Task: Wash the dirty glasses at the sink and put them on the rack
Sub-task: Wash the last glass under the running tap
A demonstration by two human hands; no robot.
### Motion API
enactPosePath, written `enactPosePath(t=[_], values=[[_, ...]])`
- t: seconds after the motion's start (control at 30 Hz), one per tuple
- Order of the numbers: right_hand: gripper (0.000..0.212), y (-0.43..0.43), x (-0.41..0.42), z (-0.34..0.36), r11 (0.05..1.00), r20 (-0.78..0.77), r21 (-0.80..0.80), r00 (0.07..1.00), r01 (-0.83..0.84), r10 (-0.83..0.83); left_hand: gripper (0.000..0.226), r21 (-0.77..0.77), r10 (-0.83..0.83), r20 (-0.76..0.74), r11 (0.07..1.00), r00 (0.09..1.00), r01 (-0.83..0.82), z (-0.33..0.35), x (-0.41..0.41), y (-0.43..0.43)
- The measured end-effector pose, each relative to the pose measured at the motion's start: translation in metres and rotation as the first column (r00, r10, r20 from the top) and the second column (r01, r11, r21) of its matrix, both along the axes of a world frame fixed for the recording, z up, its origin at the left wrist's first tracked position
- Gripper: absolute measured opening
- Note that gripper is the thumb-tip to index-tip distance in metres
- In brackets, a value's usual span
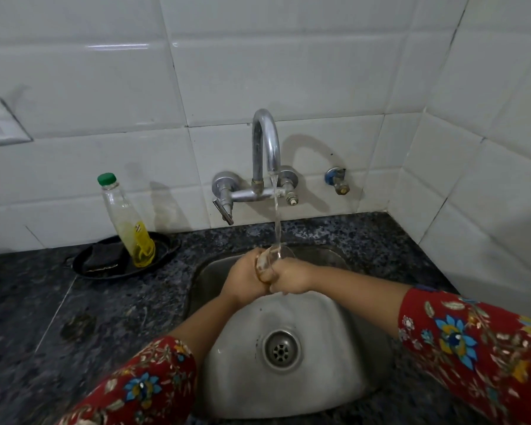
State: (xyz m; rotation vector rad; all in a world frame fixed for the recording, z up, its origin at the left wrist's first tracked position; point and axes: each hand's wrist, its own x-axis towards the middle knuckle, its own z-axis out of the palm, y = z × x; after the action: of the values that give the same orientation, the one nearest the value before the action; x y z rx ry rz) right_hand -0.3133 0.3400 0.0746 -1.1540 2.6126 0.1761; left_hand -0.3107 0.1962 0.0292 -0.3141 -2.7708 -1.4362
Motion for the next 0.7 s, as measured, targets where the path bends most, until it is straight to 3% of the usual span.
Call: enactPosePath(t=[0.1,0.2,0.3,0.43,0.5,0.6,0.63,0.7], values=[[0.015,0.01,-0.005,0.015,0.996,-0.03,-0.061,0.997,-0.067,0.065,0.043,0.166,-0.149,0.008,0.975,0.989,0.145,0.004,0.0,-0.006],[0.029,0.025,-0.007,0.031,0.991,-0.111,-0.01,0.985,-0.131,0.129,0.056,0.141,-0.301,0.025,0.945,0.953,0.295,0.012,-0.003,-0.014],[0.024,0.023,-0.003,0.029,0.982,-0.144,0.107,0.975,-0.156,0.17,0.051,0.025,-0.201,0.024,0.979,0.979,0.2,0.009,-0.004,-0.006],[0.021,0.005,0.001,0.019,0.99,-0.013,0.12,0.997,-0.077,0.079,0.035,0.102,0.022,0.012,0.995,1.0,-0.023,0.002,0.007,0.005],[0.022,0.012,0.002,0.03,0.989,-0.06,0.109,0.992,-0.1,0.107,0.046,0.133,-0.08,0.021,0.988,0.997,0.076,0.003,0.01,0.0],[0.022,0.026,-0.007,0.028,0.943,-0.263,0.167,0.908,-0.288,0.324,0.078,-0.021,-0.218,0.077,0.975,0.973,0.22,0.002,0.003,-0.009],[0.021,0.025,-0.005,0.025,0.958,-0.228,0.186,0.939,-0.218,0.258,0.079,-0.049,-0.207,0.085,0.976,0.975,0.212,0.001,0.002,-0.008],[0.02,0.014,0.005,0.02,0.975,-0.113,0.215,0.99,-0.057,0.082,0.058,-0.055,-0.138,0.065,0.988,0.988,0.142,-0.003,0.003,-0.001]])
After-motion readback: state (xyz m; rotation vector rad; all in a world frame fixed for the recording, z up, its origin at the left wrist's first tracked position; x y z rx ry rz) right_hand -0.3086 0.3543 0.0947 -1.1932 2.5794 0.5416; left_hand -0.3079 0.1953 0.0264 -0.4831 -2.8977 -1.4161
